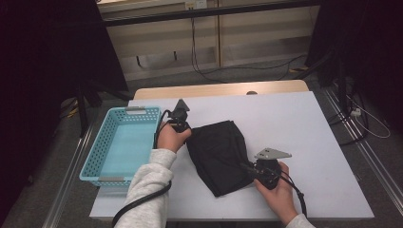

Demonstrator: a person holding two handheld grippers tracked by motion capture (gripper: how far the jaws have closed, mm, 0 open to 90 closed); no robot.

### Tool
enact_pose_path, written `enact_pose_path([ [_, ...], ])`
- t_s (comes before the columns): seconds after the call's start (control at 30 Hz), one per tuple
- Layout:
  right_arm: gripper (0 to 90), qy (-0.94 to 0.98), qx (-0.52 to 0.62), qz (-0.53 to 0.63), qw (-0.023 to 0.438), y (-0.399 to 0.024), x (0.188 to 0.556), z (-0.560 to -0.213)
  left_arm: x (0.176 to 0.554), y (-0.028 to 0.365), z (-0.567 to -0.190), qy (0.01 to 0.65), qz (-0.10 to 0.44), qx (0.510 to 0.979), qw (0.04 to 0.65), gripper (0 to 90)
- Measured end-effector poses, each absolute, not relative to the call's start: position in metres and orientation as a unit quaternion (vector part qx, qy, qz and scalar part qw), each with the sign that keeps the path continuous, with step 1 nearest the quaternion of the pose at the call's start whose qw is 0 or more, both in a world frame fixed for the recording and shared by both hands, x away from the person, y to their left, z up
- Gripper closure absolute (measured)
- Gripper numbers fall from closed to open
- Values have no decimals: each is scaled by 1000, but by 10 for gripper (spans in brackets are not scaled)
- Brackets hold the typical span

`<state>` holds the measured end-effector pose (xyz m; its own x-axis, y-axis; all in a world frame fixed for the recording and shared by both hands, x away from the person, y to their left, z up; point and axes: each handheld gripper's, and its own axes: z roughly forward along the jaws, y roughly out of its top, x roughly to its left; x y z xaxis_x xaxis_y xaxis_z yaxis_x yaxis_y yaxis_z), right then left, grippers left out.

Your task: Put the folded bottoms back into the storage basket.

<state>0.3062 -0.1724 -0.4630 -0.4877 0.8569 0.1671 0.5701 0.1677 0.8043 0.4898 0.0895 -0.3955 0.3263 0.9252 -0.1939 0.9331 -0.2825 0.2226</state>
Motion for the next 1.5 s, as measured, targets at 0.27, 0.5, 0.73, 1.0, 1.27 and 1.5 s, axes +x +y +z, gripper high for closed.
enact_pose_path([
  [0.27, 810, 744, 471, 443, 170, -170, 303, -458, 497, 88, -380, 579, -24, 806, 120, 830],
  [0.5, 810, 747, 456, 450, 176, -163, 301, -453, 500, 89, -364, 576, -17, 810, 111, 831],
  [0.73, 810, 745, 446, 462, 180, -157, 299, -448, 502, 91, -351, 572, -10, 814, 101, 831],
  [1.0, 811, 745, 438, 468, 184, -151, 298, -444, 505, 94, -340, 569, -9, 818, 86, 831],
  [1.27, 810, 744, 428, 476, 192, -146, 297, -437, 505, 95, -323, 566, -4, 820, 83, 831],
  [1.5, 810, 744, 422, 481, 193, -140, 299, -432, 504, 98, -307, 563, 2, 822, 82, 831],
])
